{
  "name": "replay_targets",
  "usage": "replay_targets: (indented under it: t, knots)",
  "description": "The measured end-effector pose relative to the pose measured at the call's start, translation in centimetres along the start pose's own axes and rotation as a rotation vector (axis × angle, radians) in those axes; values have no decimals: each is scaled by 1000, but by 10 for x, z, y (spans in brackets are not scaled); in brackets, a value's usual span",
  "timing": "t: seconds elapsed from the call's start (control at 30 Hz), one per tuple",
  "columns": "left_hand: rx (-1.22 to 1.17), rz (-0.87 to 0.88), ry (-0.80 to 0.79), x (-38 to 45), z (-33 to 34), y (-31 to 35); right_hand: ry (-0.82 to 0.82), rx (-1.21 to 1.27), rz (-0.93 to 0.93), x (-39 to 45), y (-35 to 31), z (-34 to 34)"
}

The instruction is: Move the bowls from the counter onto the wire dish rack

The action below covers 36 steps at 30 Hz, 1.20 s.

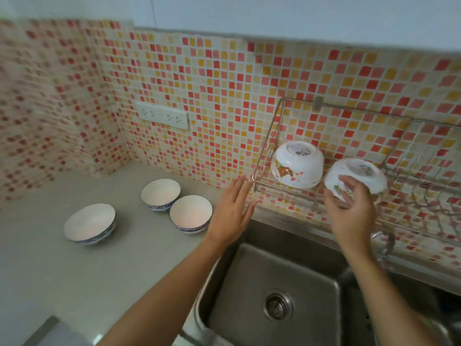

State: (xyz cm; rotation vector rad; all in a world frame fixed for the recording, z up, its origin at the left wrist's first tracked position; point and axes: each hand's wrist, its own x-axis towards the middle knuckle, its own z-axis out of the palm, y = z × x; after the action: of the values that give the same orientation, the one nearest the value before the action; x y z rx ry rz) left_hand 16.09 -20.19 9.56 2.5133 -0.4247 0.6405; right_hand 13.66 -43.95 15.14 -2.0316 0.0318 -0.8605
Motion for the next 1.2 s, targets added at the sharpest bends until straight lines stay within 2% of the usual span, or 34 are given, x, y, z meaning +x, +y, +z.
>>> replay_targets:
  t: [0.07,0.17,0.3,0.37,0.5,0.73,0.87,1.03,1.2]
  knots:
    - [-30,-150,6,-18,-4,-28,-97,65,-92,-36,-11,21]
    - [-44,-339,30,-38,-8,-75,-327,96,-72,-86,-16,68]
    - [-68,-556,-19,-57,-10,-130,-774,-13,254,-126,-1,146]
    - [-86,-620,-53,-61,-12,-154,-866,-27,432,-138,5,178]
    - [-163,-699,-163,-59,-12,-199,-850,7,654,-142,5,236]
    - [-267,-707,-255,-53,7,-260,-653,9,842,-131,13,322]
    - [-361,-729,-293,-49,19,-274,-574,180,1125,-136,12,355]
    - [-452,-779,-281,-52,26,-276,-454,257,1207,-137,1,364]
    - [-484,-919,-340,-52,17,-263,-515,337,1252,-146,-10,332]
